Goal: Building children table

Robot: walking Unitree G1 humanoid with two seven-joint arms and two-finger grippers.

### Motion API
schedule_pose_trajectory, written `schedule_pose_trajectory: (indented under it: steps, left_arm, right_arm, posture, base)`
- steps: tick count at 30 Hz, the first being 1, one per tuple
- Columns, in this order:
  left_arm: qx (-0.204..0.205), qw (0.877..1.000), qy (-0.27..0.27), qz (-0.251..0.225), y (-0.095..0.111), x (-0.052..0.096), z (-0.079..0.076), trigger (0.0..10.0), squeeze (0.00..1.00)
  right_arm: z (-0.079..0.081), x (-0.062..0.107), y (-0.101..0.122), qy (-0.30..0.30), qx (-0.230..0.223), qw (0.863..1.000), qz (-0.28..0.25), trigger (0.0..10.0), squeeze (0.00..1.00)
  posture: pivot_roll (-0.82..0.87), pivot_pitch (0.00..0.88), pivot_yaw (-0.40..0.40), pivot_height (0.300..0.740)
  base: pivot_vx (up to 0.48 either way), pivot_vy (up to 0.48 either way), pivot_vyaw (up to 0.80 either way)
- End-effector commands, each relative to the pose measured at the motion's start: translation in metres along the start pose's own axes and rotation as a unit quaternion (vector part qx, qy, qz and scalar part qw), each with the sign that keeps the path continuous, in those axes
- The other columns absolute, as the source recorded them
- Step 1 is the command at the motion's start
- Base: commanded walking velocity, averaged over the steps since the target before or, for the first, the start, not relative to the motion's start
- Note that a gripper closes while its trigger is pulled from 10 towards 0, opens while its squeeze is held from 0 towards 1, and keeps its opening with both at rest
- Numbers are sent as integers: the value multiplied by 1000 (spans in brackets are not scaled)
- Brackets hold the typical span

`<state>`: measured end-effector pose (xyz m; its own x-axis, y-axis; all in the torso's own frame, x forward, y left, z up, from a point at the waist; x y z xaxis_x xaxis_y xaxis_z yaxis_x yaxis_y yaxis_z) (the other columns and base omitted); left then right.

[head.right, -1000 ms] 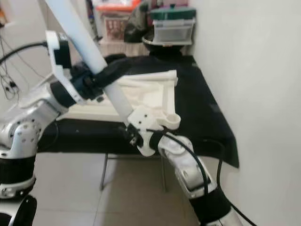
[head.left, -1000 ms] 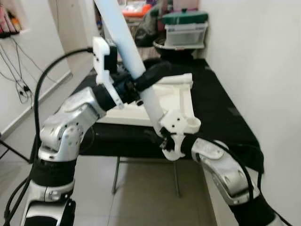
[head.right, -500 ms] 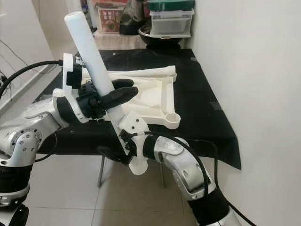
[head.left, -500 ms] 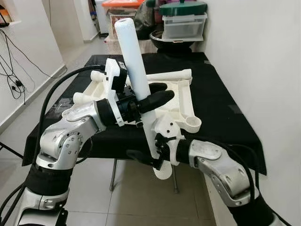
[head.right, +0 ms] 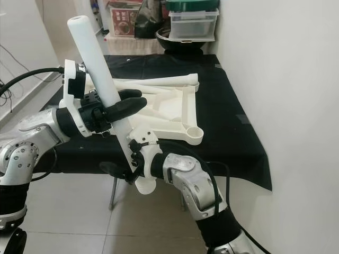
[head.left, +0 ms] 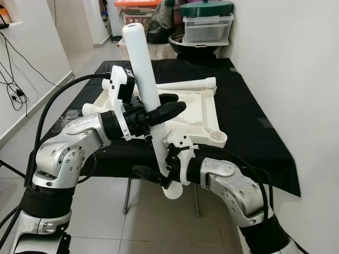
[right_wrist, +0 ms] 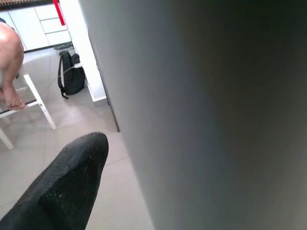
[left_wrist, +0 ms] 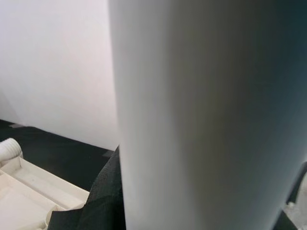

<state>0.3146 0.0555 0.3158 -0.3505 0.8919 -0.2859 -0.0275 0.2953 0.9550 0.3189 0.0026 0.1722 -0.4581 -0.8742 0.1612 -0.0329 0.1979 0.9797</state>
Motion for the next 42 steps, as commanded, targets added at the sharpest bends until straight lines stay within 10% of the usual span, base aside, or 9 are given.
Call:
schedule_pose_trajectory:
  steps: [1, 2, 4, 21, 22, 32, 35, 42]
  left_arm:
    - [5, 990, -137, -21, 11, -22, -49, 0, 0]
    - [5, 990, -137, -21, 11, -22, -49, 0, 0]
    - [5, 990, -138, -23, 12, -22, -49, 0, 0]
    - [-7, 990, -135, -31, 12, -24, -47, 0, 0]
    - [-8, 992, -119, -39, 15, -25, -41, 10000, 1000]
    - [-15, 989, -14, -146, 69, -8, -2, 10000, 1000]
    - [-16, 973, 31, -228, 113, 25, 10, 10000, 1000]
    - [-34, 949, 160, -269, 126, 62, 35, 10000, 1000]
  right_arm:
    - [21, -18, -12, 38, -16, 999, 21, 8745, 0]
    - [21, -18, -12, 38, -16, 999, 21, 8745, 0]
    - [17, -20, -15, 27, -18, 999, 17, 0, 0]
    - [20, -20, -7, 36, -10, 999, -26, 0, 0]
    - [18, -20, -5, 31, -9, 999, -29, 0, 0]
    - [-28, -9, 11, -83, -9, 994, -67, 0, 0]
    - [-71, 13, 26, -188, -18, 977, -100, 0, 0]
    - [-117, 51, 46, -318, -29, 935, -157, 0, 0]
  posture:
    - [-49, 30, -3, 740]
    - [-49, 30, -3, 740]
    - [-45, 27, -3, 740]
    - [-42, 19, 2, 740]
    - [-43, 19, 3, 740]
    - [-48, 18, 6, 740]
    - [-46, 20, 6, 740]
    - [-38, 24, 3, 740]
  base:
    - [0, 0, 0]
    - [0, 0, 0]
    - [0, 0, 0]
    - [0, 0, 0]
    - [0, 0, 0]
    - [0, 0, 0]
    - [0, 0, 0]
    - [0, 0, 0]
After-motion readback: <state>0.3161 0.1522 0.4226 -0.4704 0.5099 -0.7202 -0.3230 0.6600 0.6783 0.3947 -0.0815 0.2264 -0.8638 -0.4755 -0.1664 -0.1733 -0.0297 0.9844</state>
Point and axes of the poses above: a point about 5 cm out from each wrist's last joint towards the gripper, its own x axis pointing back from the gripper into the wrist, its own y axis along the axis of the wrist's last joint, z = x × y, the point moved 6 cm from there along -x, pointing out of the wrist towards the gripper, and after that the axes turned 9 degrees about x, right-handed, at the moved point
